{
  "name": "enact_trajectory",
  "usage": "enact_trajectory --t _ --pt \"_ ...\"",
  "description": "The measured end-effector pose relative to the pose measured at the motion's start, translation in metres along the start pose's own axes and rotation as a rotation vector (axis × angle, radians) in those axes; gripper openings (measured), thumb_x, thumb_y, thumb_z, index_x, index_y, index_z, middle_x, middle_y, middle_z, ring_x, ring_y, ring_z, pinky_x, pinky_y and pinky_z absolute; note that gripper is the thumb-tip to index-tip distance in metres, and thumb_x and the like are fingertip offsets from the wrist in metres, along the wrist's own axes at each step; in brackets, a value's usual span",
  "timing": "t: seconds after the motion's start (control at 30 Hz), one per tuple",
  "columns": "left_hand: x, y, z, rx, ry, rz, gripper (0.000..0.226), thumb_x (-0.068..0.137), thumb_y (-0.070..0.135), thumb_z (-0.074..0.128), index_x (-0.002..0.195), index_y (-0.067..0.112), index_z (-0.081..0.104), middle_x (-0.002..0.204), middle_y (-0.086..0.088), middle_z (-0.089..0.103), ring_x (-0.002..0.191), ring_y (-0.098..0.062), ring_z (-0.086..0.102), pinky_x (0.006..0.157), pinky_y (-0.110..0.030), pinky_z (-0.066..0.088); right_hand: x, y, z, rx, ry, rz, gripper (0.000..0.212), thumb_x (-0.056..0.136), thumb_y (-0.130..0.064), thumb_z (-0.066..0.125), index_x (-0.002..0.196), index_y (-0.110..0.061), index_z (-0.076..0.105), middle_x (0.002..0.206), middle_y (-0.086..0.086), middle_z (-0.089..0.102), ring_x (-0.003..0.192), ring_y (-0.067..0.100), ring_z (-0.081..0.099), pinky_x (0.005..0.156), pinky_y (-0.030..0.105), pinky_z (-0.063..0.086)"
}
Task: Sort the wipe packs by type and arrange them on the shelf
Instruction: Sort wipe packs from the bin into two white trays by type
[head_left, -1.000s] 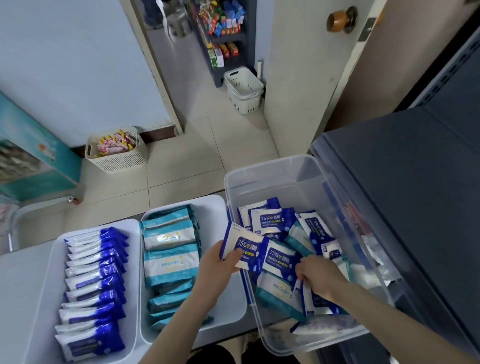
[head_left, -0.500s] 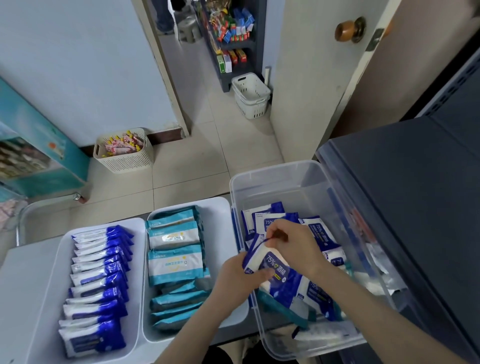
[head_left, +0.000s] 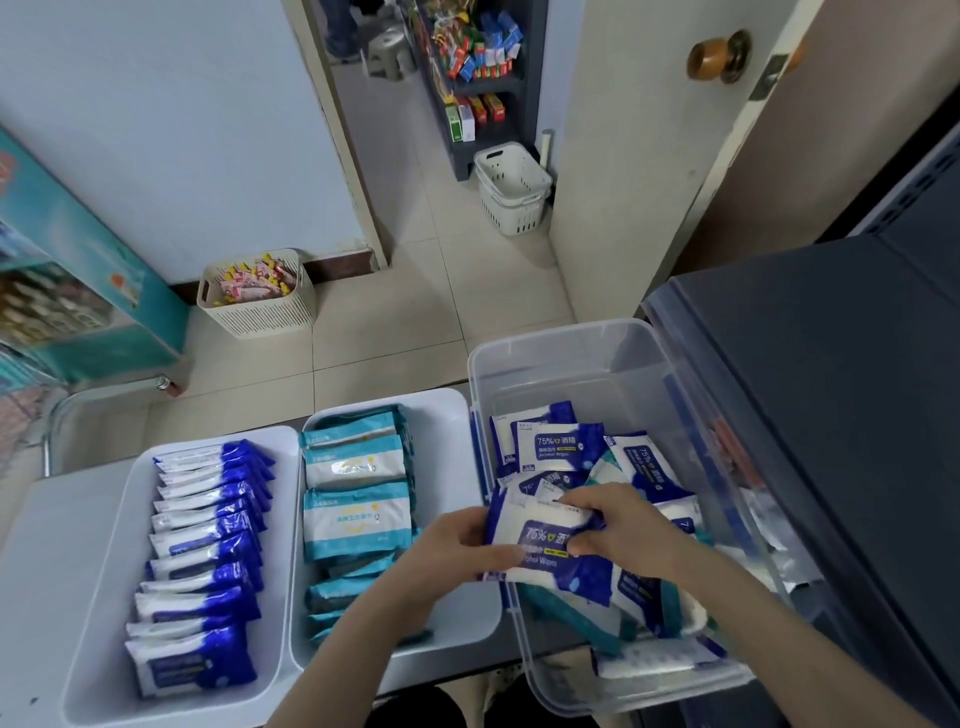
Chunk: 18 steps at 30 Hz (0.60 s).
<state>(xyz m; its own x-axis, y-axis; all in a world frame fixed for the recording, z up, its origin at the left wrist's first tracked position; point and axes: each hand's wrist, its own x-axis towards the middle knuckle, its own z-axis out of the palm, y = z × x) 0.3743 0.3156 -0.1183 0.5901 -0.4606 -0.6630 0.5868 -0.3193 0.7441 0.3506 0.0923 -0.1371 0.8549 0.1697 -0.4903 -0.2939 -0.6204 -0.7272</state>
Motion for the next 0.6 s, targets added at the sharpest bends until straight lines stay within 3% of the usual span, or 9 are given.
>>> enact_trajectory --t 0.13,0.23,0.3,0.4,0.47,0.5,0.6 --pt "0.004 0.013 -0.005 0.15 0.015 0.017 0.041 0.08 0.031 0.074 0.118 0.028 0.057 0.108 0.009 0.069 0.092 -0.007 0.069 0.076 -0.021 0.055 0.002 -0.021 -0.005 -0.432 -0.078 -0.099 0.026 0.076 -0.022 0.075 0.1 -0.03 0.068 0.092 -0.013 0.068 0.084 0.004 0.056 0.076 0.027 0.047" --pt "0.012 0.019 0.001 0.696 0.061 0.092 0.033 0.073 0.05 0.074 0.1 0.035 0.063 0.088 0.013 0.067 0.073 -0.002 0.063 0.063 -0.013 0.047 0.009 -0.037 -0.004 -0.394 -0.053 -0.158 0.029 0.069 -0.027 0.079 0.094 -0.033 0.064 0.089 -0.016 0.067 0.082 0.001 0.058 0.075 0.028 0.05" --pt "0.016 0.021 0.002 0.917 0.146 0.119 0.026 0.075 0.053 0.069 0.081 0.028 0.064 0.068 0.008 0.06 0.056 -0.004 0.053 0.053 -0.016 0.039 0.018 -0.041 -0.009 -0.327 -0.02 -0.167 0.03 0.067 -0.026 0.081 0.086 -0.036 0.059 0.086 -0.018 0.065 0.082 -0.001 0.057 0.074 0.025 0.05" --pt "0.018 0.019 -0.008 0.911 0.286 0.087 0.029 0.081 0.05 0.064 0.066 0.026 0.055 0.063 0.004 0.06 0.053 -0.007 0.053 0.049 -0.02 0.037 0.044 -0.035 -0.016 -0.042 0.044 -0.135 0.026 0.072 -0.019 0.078 0.085 -0.035 0.062 0.087 -0.015 0.065 0.08 -0.001 0.058 0.075 0.02 0.048" --pt "0.014 0.014 -0.019 0.832 0.37 0.042 0.03 0.083 0.05 0.062 0.071 0.022 0.059 0.07 0.001 0.067 0.061 -0.012 0.063 0.055 -0.027 0.048 0.073 -0.016 -0.018 0.081 0.15 -0.042 0.013 0.081 -0.022 0.071 0.089 -0.03 0.064 0.091 -0.009 0.068 0.083 0.005 0.061 0.082 0.028 0.049" --pt "0.012 0.011 -0.025 0.775 0.409 0.025 0.03 0.083 0.05 0.062 0.074 0.021 0.061 0.072 0.001 0.069 0.064 -0.012 0.066 0.06 -0.03 0.052 0.089 -0.004 -0.019 -0.005 0.2 0.014 0.012 0.086 -0.024 0.066 0.097 -0.027 0.064 0.099 -0.006 0.068 0.09 0.01 0.062 0.087 0.034 0.05" --pt "0.001 0.001 -0.042 0.639 0.527 0.005 0.026 0.082 0.047 0.064 0.071 0.023 0.061 0.067 0.005 0.068 0.059 -0.008 0.065 0.058 -0.028 0.051 0.126 0.029 -0.019 -0.344 0.214 0.128 0.034 0.094 -0.025 0.054 0.127 -0.019 0.054 0.128 0.003 0.058 0.111 0.024 0.056 0.093 0.035 0.046"
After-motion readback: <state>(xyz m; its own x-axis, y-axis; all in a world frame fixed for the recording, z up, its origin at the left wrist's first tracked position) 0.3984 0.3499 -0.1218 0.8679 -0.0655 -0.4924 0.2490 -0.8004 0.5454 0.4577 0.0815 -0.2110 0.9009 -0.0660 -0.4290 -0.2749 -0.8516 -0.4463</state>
